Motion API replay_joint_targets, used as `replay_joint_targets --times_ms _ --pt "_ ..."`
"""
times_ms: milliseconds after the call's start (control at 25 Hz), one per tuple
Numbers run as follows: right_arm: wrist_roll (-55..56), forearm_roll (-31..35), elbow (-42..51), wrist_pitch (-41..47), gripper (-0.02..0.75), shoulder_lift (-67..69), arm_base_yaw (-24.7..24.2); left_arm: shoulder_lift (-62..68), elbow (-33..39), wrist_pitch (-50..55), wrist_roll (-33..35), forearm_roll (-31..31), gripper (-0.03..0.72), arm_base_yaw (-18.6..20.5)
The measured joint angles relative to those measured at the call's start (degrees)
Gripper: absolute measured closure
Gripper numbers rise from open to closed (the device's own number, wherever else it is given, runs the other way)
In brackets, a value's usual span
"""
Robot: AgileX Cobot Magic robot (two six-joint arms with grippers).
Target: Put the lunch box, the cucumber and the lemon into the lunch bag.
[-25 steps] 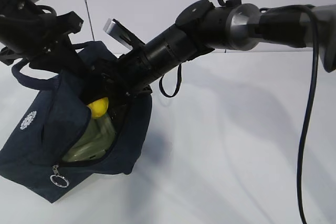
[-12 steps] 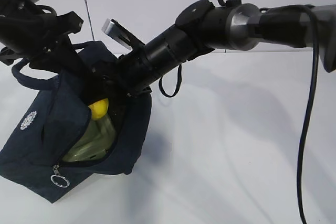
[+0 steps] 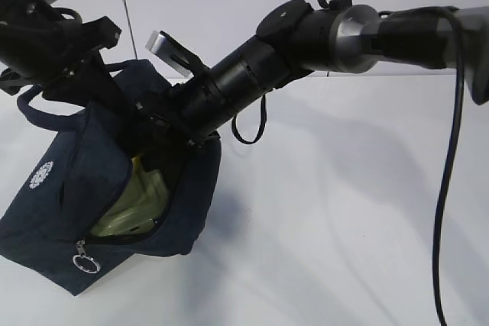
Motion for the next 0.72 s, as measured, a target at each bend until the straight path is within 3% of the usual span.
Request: replay_joint_targets --times_ms 440,560,720 --pt "5.34 -8.12 -5.98 2.75 0.254 0.00 -5.17 0.00 0.00 0.10 0.09 0.00 0.690 0.00" --pt "7.63 -13.14 -7.47 2.99 0.254 -0.81 -5.39 0.00 0.00 0.10 0.09 0.00 0.690 0.00" --pt "12.53 -25.32 -7.87 3.85 0.254 -2.81 -5.39 0.00 0.00 0.10 0.09 -0.02 0.690 0.00"
